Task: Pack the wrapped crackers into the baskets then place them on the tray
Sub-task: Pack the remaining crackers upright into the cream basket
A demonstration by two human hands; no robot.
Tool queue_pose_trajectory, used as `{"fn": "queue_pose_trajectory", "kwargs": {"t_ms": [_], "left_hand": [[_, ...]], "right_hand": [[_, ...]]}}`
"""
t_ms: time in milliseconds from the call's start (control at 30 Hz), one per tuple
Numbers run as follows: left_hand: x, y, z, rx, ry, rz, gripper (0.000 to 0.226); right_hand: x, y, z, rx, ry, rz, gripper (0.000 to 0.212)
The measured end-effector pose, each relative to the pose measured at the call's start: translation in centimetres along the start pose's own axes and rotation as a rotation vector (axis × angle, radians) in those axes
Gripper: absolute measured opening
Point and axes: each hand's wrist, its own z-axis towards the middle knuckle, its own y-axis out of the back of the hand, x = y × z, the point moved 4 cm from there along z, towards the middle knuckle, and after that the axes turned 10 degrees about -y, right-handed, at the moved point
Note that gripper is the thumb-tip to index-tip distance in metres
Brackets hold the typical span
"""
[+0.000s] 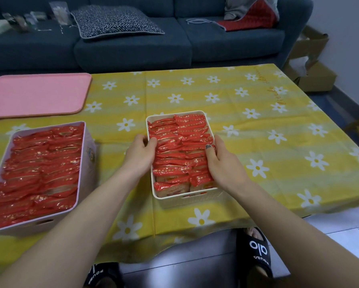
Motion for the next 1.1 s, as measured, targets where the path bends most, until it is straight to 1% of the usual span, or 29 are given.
{"fn": "queue_pose_trajectory", "kwargs": {"t_ms": [67,133,233,267,333,367,400,433,467,500,533,567,600,633,700,733,800,900,1033,1100], "left_hand": [[0.0,-0.5,-0.3,0.055,0.012,-0.105,0.039],[-0.2,-0.9,-0.9,0.138,-0.018,-0.141,0.062],[0.2,-1.1,-1.2,0.211,-0.059,-0.144,0.091],[0.1,-0.9,-1.3,0.231,-0.098,-0.109,0.100],[-0.2,-0.2,-1.6,0.296,-0.211,0.072,0.125],[-0.5,0.2,-2.0,0.344,-0.264,0.162,0.137],[-0.7,0.4,-2.4,0.386,-0.296,0.235,0.143],[-0.9,0.6,-2.9,0.412,-0.307,0.273,0.143],[-1.0,0.8,-3.2,0.425,-0.306,0.276,0.139],[-1.2,0.8,-3.4,0.427,-0.306,0.232,0.127],[-1.1,0.7,-3.2,0.412,-0.296,0.167,0.107],[-1.2,0.7,-3.0,0.388,-0.284,0.118,0.087],[-1.2,0.9,-2.7,0.361,-0.259,0.110,0.075],[-1.2,1.0,-2.5,0.340,-0.239,0.123,0.069],[-0.9,1.1,-2.3,0.333,-0.238,0.178,0.064],[-0.8,1.2,-2.4,0.338,-0.236,0.203,0.064],[-0.8,1.2,-2.5,0.340,-0.236,0.222,0.066],[-1.0,1.2,-2.5,0.333,-0.225,0.248,0.065],[-0.9,1.1,-2.4,0.333,-0.216,0.248,0.059],[-1.0,1.1,-2.5,0.333,-0.221,0.239,0.057]], "right_hand": [[-0.1,0.0,0.2,0.006,-0.010,0.011,0.049],[-0.2,0.0,0.3,0.021,-0.028,0.028,0.049],[-0.3,-0.2,0.0,0.005,-0.030,0.004,0.052],[0.0,-0.1,-0.3,-0.047,0.023,-0.062,0.053],[1.5,0.7,-1.4,-0.237,0.224,-0.236,0.049],[2.7,1.2,-2.3,-0.336,0.344,-0.266,0.041],[3.9,1.5,-3.3,-0.354,0.445,-0.256,0.031],[5.1,1.6,-4.4,-0.270,0.524,-0.228,0.020],[6.0,1.1,-5.6,-0.121,0.579,-0.230,0.014],[6.6,0.3,-6.8,0.032,0.602,-0.281,0.016],[6.8,-0.6,-8.0,0.141,0.608,-0.356,0.024],[6.9,-1.4,-8.8,0.189,0.611,-0.413,0.030],[6.9,-1.9,-9.1,0.180,0.616,-0.426,0.033],[7.0,-2.1,-9.2,0.152,0.621,-0.400,0.032],[7.3,-2.3,-9.0,0.122,0.619,-0.308,0.026],[7.5,-2.6,-9.0,0.127,0.625,-0.317,0.026],[7.3,-3.3,-9.2,0.111,0.633,-0.420,0.036],[6.7,-4.1,-10.4,0.028,0.626,-0.526,0.051],[6.7,-5.5,-10.2,0.089,0.582,-0.546,0.053],[6.8,-6.0,-9.1,0.145,0.522,-0.535,0.056]]}}
